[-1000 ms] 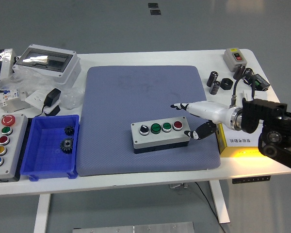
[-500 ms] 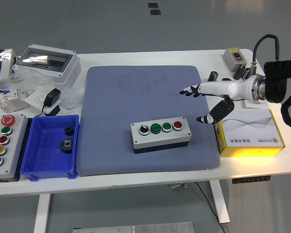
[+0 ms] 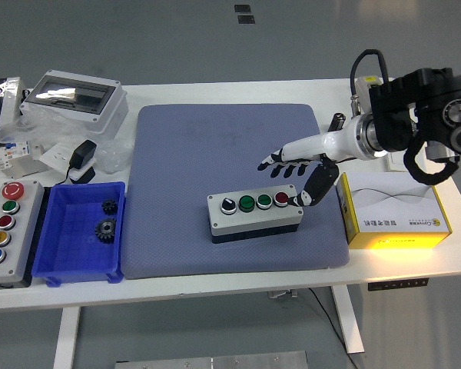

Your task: Pick up the button,place it on the desk,press the button,press the button

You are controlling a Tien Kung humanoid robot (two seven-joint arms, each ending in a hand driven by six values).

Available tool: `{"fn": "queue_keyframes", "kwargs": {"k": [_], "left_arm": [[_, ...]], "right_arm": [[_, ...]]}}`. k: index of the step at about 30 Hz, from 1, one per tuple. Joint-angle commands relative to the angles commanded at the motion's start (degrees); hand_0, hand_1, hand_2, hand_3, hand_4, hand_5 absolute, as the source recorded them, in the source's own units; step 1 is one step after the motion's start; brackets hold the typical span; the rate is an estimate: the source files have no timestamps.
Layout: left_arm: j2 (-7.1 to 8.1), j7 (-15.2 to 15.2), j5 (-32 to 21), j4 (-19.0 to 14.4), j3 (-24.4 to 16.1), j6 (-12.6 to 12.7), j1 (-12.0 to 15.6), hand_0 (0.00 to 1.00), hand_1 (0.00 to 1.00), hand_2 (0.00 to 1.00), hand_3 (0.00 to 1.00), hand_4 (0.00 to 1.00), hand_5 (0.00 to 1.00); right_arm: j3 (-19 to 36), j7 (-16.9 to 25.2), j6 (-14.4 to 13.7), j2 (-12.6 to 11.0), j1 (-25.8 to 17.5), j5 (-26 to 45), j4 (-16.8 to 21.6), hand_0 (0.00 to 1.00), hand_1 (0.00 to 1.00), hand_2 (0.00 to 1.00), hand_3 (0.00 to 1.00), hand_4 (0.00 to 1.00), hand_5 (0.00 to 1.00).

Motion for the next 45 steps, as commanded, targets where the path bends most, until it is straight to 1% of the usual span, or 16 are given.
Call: {"fn": "queue_keyframes", "kwargs": {"k": [3, 4, 10, 11, 20, 22, 28, 33, 37, 41, 43, 45], "left_arm": [[0.04, -0.04, 0.02, 0.00, -0.03, -0.01, -0.07, 0.648, 0.567, 0.621, 0.584, 0.624, 0.161], [0.04, -0.05, 0.00, 0.00, -0.02, -0.01, -0.07, 0.649, 0.567, 0.621, 0.584, 0.625, 0.160], [0.05, 0.02, -0.01, 0.00, -0.04, -0.02, -0.09, 0.649, 0.566, 0.621, 0.584, 0.625, 0.158], [0.07, 0.01, 0.03, 0.00, -0.08, -0.02, -0.10, 0.649, 0.566, 0.621, 0.584, 0.625, 0.158], [0.01, -0.04, 0.07, 0.00, -0.10, -0.06, -0.13, 0.649, 0.567, 0.621, 0.585, 0.627, 0.159], [0.00, -0.02, 0.03, 0.00, -0.07, -0.06, -0.09, 0.649, 0.567, 0.621, 0.585, 0.628, 0.160], [0.01, -0.08, 0.02, 0.00, -0.07, -0.05, -0.11, 0.649, 0.567, 0.621, 0.586, 0.628, 0.162], [-0.01, -0.17, 0.10, 0.00, -0.05, -0.09, -0.17, 0.649, 0.567, 0.621, 0.586, 0.628, 0.162], [-0.05, -0.23, -0.05, 0.00, 0.13, -0.11, -0.10, 0.649, 0.569, 0.621, 0.585, 0.629, 0.164], [-0.07, -0.38, -0.37, 0.00, 0.35, -0.07, -0.01, 0.649, 0.569, 0.621, 0.585, 0.630, 0.165], [-0.07, -0.44, -0.38, 0.00, 0.36, -0.06, 0.01, 0.649, 0.569, 0.621, 0.585, 0.630, 0.165], [-0.10, -0.43, -0.41, 0.00, 0.43, -0.08, 0.12, 0.649, 0.569, 0.621, 0.585, 0.630, 0.165]], "right_arm": [[-1.68, 0.00, -0.10, 1.33, 0.40, 0.00, -1.08, 0.057, 0.193, 0.389, 0.998, 0.351, 0.078], [-2.23, 0.00, -0.14, 1.71, 0.45, 0.00, -1.38, 0.029, 0.141, 0.312, 0.998, 0.247, 0.029], [-4.03, 0.00, -0.54, 3.06, 0.38, -0.61, -2.72, 0.029, 0.141, 0.312, 0.998, 0.247, 0.029], [-4.24, 0.00, -0.60, 3.24, 0.32, -0.67, -2.93, 0.027, 0.130, 0.292, 0.996, 0.211, 0.022], [-6.47, 0.00, -1.31, 5.01, -0.62, -1.60, -5.47, 0.024, 0.128, 0.281, 0.992, 0.205, 0.029], [-6.95, 0.00, -1.46, 5.29, -0.88, -1.82, -5.83, 0.019, 0.125, 0.272, 0.985, 0.188, 0.045], [-7.87, 0.00, -1.86, 5.92, -1.50, -2.34, -6.89, 0.020, 0.121, 0.270, 0.984, 0.188, 0.047], [-8.51, 0.00, -2.33, 6.76, -2.22, -3.00, -9.07, 0.020, 0.121, 0.270, 0.984, 0.188, 0.047], [-9.06, 0.00, -2.51, 6.91, -2.65, -3.10, -9.45, 0.020, 0.119, 0.267, 0.982, 0.187, 0.052], [-8.37, 0.14, -2.69, 6.61, -3.00, -2.98, -8.50, 0.018, 0.117, 0.264, 0.980, 0.187, 0.056], [-6.87, 0.30, -2.40, 5.94, -3.04, -2.45, -7.82, 0.018, 0.117, 0.264, 0.980, 0.187, 0.056], [-4.14, 0.34, -1.42, 4.15, -2.90, -1.19, -6.81, 0.018, 0.117, 0.264, 0.980, 0.187, 0.056]]}}
